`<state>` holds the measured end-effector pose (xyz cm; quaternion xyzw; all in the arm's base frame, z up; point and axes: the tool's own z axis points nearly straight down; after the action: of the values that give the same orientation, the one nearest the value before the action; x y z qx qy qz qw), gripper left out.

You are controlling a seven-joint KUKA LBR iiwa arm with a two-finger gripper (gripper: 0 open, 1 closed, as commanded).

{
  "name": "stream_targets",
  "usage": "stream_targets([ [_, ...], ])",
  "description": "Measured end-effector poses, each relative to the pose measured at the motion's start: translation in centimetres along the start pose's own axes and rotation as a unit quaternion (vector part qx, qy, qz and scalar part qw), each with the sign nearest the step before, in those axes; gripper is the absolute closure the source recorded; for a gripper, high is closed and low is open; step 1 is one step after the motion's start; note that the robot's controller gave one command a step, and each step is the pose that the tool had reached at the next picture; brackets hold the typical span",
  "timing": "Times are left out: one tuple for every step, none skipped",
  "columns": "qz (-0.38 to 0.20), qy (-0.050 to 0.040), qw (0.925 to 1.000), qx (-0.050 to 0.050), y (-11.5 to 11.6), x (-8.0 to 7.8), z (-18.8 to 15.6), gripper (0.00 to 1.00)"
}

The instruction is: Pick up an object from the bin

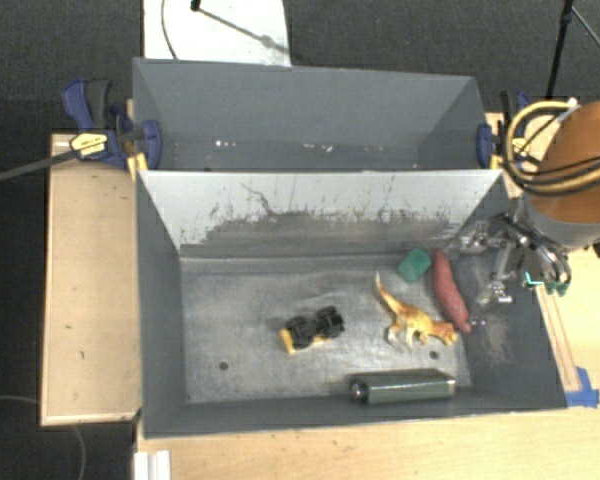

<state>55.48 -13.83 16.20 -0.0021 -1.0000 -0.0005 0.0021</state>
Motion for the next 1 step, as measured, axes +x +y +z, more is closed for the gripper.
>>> stream_targets([
  [-0.002, -0.0039, 1.0, 0.001, 0.04, -0.2, -0.42, 0.0],
])
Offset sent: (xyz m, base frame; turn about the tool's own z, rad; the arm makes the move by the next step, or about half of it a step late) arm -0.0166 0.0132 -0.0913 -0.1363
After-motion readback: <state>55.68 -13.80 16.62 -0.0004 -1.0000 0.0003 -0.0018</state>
